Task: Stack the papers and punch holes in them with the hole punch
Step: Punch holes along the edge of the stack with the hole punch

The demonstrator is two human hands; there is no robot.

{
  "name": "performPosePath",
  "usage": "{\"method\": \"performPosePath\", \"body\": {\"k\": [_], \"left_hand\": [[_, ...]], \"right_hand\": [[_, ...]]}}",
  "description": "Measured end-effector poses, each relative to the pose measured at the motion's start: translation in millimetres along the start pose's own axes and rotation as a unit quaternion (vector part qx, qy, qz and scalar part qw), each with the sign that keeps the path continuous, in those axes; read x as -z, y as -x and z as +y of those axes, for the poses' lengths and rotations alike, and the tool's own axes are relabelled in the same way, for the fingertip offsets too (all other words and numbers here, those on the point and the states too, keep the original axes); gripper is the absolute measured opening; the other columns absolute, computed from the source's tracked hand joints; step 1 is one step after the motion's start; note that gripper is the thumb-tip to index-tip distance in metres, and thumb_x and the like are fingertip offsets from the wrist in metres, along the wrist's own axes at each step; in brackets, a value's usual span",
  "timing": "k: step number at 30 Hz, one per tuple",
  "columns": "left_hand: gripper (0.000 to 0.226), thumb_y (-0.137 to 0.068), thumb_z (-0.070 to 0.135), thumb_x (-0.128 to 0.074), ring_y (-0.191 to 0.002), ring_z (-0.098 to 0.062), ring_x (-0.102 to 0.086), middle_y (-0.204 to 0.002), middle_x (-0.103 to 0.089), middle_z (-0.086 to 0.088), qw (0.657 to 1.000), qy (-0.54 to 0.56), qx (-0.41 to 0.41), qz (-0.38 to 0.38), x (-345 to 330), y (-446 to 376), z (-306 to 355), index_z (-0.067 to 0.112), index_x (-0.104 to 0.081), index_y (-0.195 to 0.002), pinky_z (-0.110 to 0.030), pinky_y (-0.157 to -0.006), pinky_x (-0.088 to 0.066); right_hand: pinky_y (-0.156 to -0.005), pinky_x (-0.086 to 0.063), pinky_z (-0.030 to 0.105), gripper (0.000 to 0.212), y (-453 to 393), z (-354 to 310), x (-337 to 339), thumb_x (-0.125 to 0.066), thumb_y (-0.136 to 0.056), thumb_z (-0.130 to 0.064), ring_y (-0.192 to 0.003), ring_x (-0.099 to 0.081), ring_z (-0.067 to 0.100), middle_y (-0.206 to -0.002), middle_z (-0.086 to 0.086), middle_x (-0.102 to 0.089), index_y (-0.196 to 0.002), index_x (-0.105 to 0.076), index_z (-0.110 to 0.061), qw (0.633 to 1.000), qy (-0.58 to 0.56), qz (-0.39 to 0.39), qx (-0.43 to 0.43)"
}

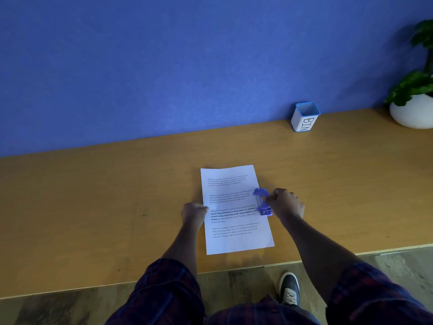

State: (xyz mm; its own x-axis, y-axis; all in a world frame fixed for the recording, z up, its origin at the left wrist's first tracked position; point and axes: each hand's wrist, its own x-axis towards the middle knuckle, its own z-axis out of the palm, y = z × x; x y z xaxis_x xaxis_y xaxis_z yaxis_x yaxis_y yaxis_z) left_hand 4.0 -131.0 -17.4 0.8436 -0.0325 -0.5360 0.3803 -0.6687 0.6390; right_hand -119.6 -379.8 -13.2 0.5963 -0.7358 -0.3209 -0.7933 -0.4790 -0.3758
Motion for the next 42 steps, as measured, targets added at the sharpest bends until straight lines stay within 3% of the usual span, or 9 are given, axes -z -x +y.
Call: {"method": "performPosePath", "body": {"k": [7, 12, 17, 21, 28, 33, 42], "left_hand": [[0.011, -0.09, 0.018, -0.074, -0.079, -0.02, -0.064, -0.084, -0.07, -0.004, 1.0, -0.017, -0.004, 0.003, -0.4, -0.1, -0.3, 0.008, -0.078, -0.094, -0.023, -0.069, -0.047], [0.011, -0.09, 0.017, -0.073, -0.07, -0.018, -0.062, -0.087, -0.075, -0.008, 0.999, -0.029, -0.012, 0.006, -0.2, -1.5, -0.4, 0.006, -0.075, -0.086, -0.017, -0.052, -0.04], [0.014, -0.089, 0.016, -0.072, -0.074, -0.02, -0.061, -0.085, -0.073, -0.007, 0.999, -0.043, -0.014, -0.005, 1.9, -3.9, -0.2, 0.002, -0.073, -0.087, -0.024, -0.065, -0.046], [0.015, -0.089, 0.014, -0.07, -0.072, -0.022, -0.059, -0.084, -0.072, -0.011, 0.998, -0.054, -0.019, -0.013, 2.7, -6.4, -0.3, -0.001, -0.071, -0.085, -0.026, -0.066, -0.045], [0.015, -0.09, 0.013, -0.07, -0.08, -0.027, -0.07, -0.096, -0.077, -0.016, 0.998, -0.057, -0.016, -0.026, 3.6, -9.3, 2.3, -0.002, -0.073, -0.092, -0.042, -0.08, -0.061], [0.018, -0.089, 0.012, -0.071, -0.071, -0.024, -0.064, -0.095, -0.077, -0.02, 0.998, -0.058, -0.011, -0.023, 3.6, -8.7, 5.2, -0.005, -0.072, -0.093, -0.031, -0.066, -0.053], [0.016, -0.09, 0.014, -0.071, -0.072, -0.024, -0.065, -0.094, -0.078, -0.016, 0.998, -0.055, 0.005, -0.022, 3.6, -7.4, 6.9, -0.001, -0.074, -0.095, -0.035, -0.068, -0.058]], "right_hand": [[-0.068, -0.04, 0.029, 0.025, -4.6, 0.2, 0.5, -0.062, -0.085, -0.05, -0.078, -0.058, 0.026, -0.091, 0.0, -0.071, -0.092, -0.07, -0.027, 1.0, 0.017, -0.02, -0.01], [-0.068, -0.039, 0.029, 0.028, -9.2, 0.2, 4.7, -0.063, -0.082, -0.054, -0.077, -0.06, 0.025, -0.085, -0.002, -0.069, -0.083, -0.068, -0.027, 0.999, 0.022, -0.041, -0.021], [-0.067, -0.038, 0.028, 0.032, -12.1, -0.5, 6.6, -0.063, -0.081, -0.054, -0.077, -0.061, 0.025, -0.081, -0.003, -0.066, -0.088, -0.069, -0.023, 0.998, 0.04, -0.05, -0.025], [-0.071, -0.04, 0.03, 0.038, -16.7, -8.2, 9.2, -0.065, -0.082, -0.058, -0.086, -0.064, 0.025, -0.094, 0.0, -0.07, -0.095, -0.068, -0.023, 0.994, 0.087, -0.063, -0.025], [-0.071, -0.043, 0.033, 0.047, -23.0, -22.8, 14.4, -0.065, -0.087, -0.061, -0.102, -0.066, 0.027, -0.11, 0.003, -0.069, -0.116, -0.062, -0.024, 0.979, 0.19, -0.076, -0.002], [-0.071, -0.044, 0.034, 0.047, -26.0, -27.0, 13.0, -0.068, -0.085, -0.06, -0.101, -0.067, 0.027, -0.109, 0.004, -0.072, -0.115, -0.064, -0.024, 0.975, 0.205, -0.086, -0.001], [-0.078, -0.049, 0.032, 0.049, -32.1, -20.3, 11.9, -0.069, -0.082, -0.063, -0.095, -0.07, 0.022, -0.097, -0.001, -0.076, -0.109, -0.066, -0.023, 0.979, 0.173, -0.11, -0.025]]}}
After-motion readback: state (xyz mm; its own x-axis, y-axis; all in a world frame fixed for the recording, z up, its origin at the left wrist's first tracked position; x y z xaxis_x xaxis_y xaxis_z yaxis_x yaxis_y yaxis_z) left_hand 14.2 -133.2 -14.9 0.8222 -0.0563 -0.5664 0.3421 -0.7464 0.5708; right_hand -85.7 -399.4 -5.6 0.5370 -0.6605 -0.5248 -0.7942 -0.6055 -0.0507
